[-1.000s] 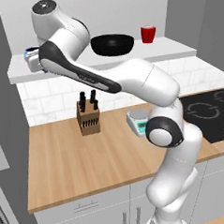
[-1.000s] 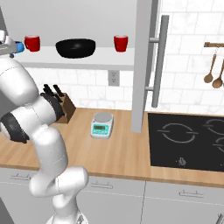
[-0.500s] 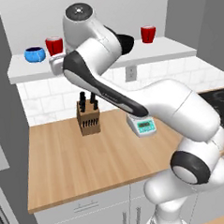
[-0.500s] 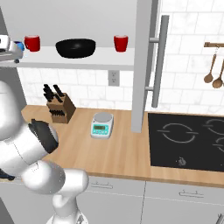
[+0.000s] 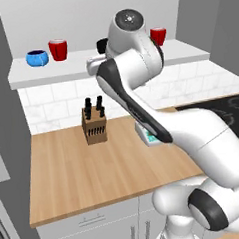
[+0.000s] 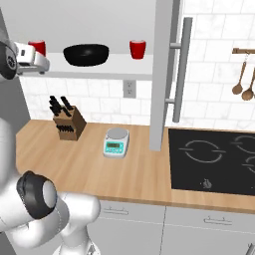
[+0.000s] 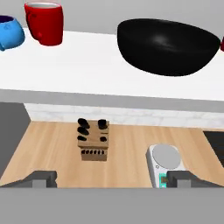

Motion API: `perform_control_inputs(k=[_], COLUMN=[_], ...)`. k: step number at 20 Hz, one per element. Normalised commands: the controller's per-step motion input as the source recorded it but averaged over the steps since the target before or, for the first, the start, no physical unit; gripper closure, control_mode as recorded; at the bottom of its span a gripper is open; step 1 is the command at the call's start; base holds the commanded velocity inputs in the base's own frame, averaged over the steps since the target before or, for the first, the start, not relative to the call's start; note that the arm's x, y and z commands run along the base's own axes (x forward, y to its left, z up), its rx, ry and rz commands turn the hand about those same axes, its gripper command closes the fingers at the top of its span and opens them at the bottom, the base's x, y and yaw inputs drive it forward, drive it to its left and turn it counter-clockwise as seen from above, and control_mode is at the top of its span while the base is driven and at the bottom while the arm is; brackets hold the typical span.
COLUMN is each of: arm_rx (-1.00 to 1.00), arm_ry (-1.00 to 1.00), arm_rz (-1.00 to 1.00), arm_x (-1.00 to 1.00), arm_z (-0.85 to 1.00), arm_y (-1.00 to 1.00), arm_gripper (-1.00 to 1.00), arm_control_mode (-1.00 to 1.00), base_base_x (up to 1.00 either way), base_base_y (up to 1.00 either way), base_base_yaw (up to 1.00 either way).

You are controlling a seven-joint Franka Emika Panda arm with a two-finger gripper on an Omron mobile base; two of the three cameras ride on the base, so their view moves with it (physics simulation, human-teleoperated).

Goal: Gather all objects into one cabinet and sort the glasses and bowls to opposite sides.

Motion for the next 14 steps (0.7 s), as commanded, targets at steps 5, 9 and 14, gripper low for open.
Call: perform_control_inputs(k=[5, 9, 14], arm_rx=[0.00, 0.00, 0.01], arm_ry=[0.00, -0.03, -0.09], arm_rz=[-0.18, -0.14, -0.10], arm_x=[0.00, 0.00, 0.00], arm_z=[0.12, 0.02, 0.04], arm_y=[-0.83, -0.74, -0.72], arm_gripper=[-1.00, -1.00, -1.00], arm_control_mode=[-1.00, -1.00, -1.00], base_base_x=[0.00, 0.00, 0.00], base_base_y=[0.00, 0.00, 0.00], base_base_yaw=[0.00, 0.00, 0.00])
